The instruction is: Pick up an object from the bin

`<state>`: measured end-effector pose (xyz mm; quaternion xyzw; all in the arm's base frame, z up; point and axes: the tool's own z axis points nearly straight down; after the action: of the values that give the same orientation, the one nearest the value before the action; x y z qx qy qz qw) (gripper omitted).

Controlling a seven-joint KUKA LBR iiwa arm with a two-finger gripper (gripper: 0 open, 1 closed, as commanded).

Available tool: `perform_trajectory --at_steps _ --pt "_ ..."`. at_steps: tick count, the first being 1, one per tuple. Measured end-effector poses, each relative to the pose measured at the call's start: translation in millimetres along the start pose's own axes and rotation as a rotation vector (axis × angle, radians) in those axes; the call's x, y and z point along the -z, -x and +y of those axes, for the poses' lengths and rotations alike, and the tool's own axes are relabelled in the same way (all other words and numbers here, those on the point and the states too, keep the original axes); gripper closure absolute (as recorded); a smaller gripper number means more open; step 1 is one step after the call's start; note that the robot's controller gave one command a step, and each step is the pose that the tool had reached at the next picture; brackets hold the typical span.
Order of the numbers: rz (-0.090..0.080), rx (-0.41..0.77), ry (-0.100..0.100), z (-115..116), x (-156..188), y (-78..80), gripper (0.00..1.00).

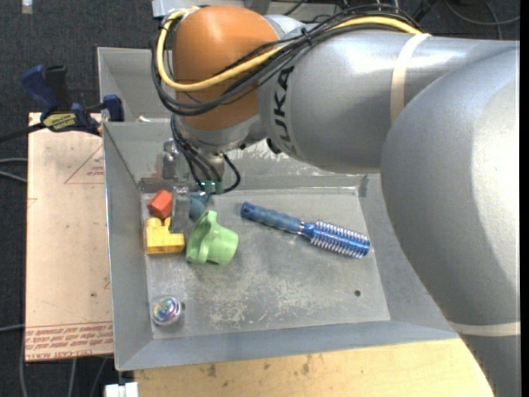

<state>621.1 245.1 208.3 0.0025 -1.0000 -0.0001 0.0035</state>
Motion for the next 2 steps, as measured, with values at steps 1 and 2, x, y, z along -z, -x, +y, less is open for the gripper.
perform_trajectory --at_steps 1,2 --pt "-0.004 -0.144 -0.001 -54.0 -141.6 26.7 0.00" --pt "-0.007 0.244 -0.002 -141.8 -138.5 -30.7 0.00"
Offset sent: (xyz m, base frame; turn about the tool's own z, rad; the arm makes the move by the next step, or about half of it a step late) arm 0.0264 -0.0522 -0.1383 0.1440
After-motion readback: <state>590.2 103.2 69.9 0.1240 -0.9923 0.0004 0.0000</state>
